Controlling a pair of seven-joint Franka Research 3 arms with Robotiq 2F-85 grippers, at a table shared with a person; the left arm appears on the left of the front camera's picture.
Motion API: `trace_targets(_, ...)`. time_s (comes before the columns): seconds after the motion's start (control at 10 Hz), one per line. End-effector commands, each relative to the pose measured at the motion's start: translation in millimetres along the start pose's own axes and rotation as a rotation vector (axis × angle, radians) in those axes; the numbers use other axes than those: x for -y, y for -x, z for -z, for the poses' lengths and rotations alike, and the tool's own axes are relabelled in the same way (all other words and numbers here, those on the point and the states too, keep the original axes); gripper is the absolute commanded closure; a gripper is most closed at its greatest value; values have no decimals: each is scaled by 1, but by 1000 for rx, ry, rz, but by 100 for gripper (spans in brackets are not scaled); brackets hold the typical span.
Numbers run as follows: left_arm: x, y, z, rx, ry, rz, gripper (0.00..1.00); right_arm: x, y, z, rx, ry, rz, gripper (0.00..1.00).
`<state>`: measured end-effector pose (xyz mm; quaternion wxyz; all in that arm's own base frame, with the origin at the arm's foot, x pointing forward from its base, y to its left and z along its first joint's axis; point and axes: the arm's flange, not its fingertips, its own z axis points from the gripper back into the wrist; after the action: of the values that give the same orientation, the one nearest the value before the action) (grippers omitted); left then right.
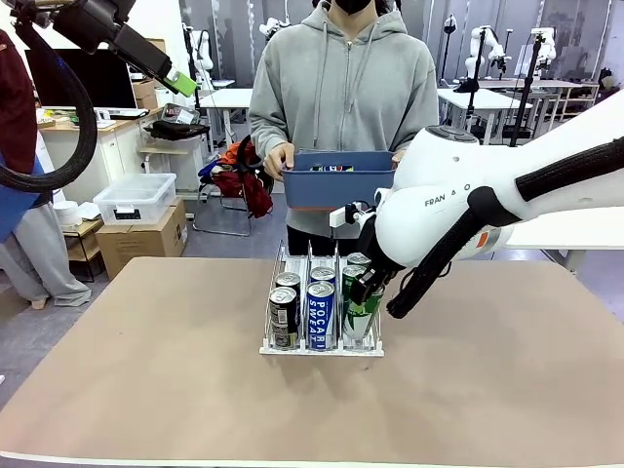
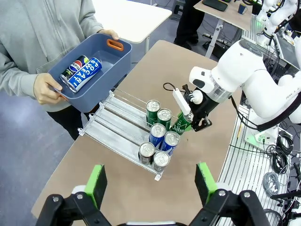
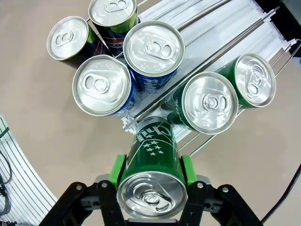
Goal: Fill the beverage cans into the dispenser.
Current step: Place the picked Sprite in the line of the Automatic Can Dispenser with the same cans.
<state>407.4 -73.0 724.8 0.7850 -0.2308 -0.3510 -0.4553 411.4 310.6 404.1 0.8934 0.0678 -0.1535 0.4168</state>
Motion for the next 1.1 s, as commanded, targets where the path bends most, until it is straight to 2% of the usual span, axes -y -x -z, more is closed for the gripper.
trace_targets(0.0, 0, 2, 0, -2, 2, 1, 0, 2, -13, 2, 8, 18, -18, 42)
trace_targets(0.1, 0, 2, 0, -2, 2, 1, 0, 1, -12, 2, 0, 19, -11, 42)
trace_targets(0.2, 0, 2, 0, -2, 2, 1, 0, 3, -12, 3, -14, 23, -13, 36)
trace_targets(0.5, 0, 2, 0, -2, 2, 1, 0, 4, -13, 2, -27, 4, -2, 7)
trace_targets(0.6, 0, 2, 0, -2, 2, 1, 0, 6, -11, -3, -12, -12, 10, 1)
trace_targets(1.0, 0, 2, 0, -2, 2, 1, 0, 13, 3, -31, 77, -45, 82, 0)
